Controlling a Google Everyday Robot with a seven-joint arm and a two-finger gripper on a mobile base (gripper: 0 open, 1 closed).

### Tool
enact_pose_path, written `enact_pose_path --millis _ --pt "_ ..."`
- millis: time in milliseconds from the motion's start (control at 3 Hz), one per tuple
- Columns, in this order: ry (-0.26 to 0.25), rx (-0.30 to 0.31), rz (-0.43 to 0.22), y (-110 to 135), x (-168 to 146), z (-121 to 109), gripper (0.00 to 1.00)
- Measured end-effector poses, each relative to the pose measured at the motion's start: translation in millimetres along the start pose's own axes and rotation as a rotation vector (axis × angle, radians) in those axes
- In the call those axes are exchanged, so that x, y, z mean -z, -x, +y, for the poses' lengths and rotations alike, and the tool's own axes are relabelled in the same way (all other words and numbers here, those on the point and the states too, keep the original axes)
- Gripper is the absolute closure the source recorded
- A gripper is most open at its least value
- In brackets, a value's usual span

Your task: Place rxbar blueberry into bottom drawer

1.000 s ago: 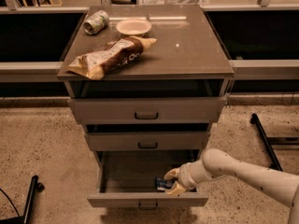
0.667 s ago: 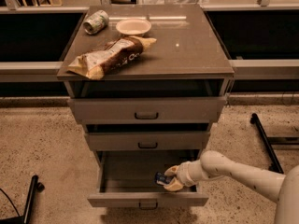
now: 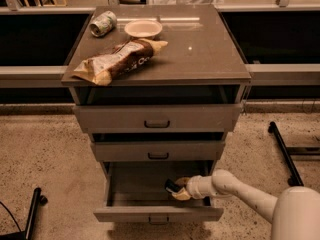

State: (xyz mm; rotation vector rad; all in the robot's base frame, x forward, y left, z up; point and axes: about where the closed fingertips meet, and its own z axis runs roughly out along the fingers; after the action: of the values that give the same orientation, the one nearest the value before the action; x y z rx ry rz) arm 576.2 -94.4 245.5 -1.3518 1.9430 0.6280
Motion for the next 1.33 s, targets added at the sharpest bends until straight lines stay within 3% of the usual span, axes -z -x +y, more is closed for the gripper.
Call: enact_pose_path --millis 333,667,1000,1333 --pt "-0.025 0.017 -0.049 -7 -31 -20 0.6" --pt "-0.046 0.083 -0.094 9 -47 -29 0.36" --pt "-0.047 0.089 -0.096 10 -47 -29 0.14" --pt "-0.047 0.089 -0.096 10 -47 -29 0.0"
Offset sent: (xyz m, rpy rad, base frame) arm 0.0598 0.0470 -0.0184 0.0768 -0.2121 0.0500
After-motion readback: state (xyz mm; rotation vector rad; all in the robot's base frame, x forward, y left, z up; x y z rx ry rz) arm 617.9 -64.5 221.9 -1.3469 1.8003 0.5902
